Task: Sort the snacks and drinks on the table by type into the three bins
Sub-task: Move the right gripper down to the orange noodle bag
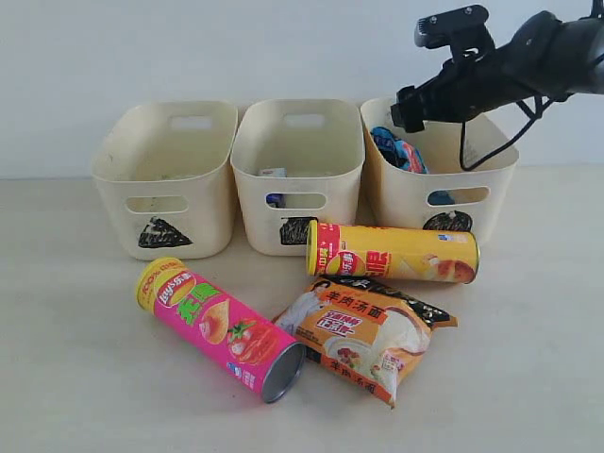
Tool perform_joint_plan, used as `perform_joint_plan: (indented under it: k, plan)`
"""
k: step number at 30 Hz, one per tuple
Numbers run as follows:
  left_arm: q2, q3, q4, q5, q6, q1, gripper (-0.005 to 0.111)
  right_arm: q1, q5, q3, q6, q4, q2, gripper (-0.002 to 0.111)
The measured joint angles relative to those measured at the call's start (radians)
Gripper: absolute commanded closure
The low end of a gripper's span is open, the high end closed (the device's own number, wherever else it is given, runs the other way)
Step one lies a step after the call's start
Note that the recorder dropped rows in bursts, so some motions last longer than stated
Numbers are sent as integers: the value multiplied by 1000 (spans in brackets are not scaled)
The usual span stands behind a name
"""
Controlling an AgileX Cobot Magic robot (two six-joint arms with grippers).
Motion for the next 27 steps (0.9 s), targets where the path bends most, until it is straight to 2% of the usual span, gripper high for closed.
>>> perform_joint_plan:
  k: [4, 12, 16, 20, 21, 27]
  plan:
    - [0, 0, 0, 0, 0, 0, 103, 0, 113, 0, 2, -10, -51, 30]
    - [0, 0, 0, 0, 0, 0, 103, 0, 477, 0, 28, -110, -216, 31]
    - [0, 0, 0, 0, 0, 0, 103, 0, 614, 0, 142, -164, -263, 55]
    - [0, 0, 0, 0, 0, 0, 103, 0, 765, 17, 179, -192, -297, 101]
    - [0, 0, 0, 0, 0, 0, 103, 0, 784, 28, 179, -192, -306, 108]
    - [0, 0, 0, 0, 0, 0, 103, 0, 824, 129, 152, -192, -377, 108]
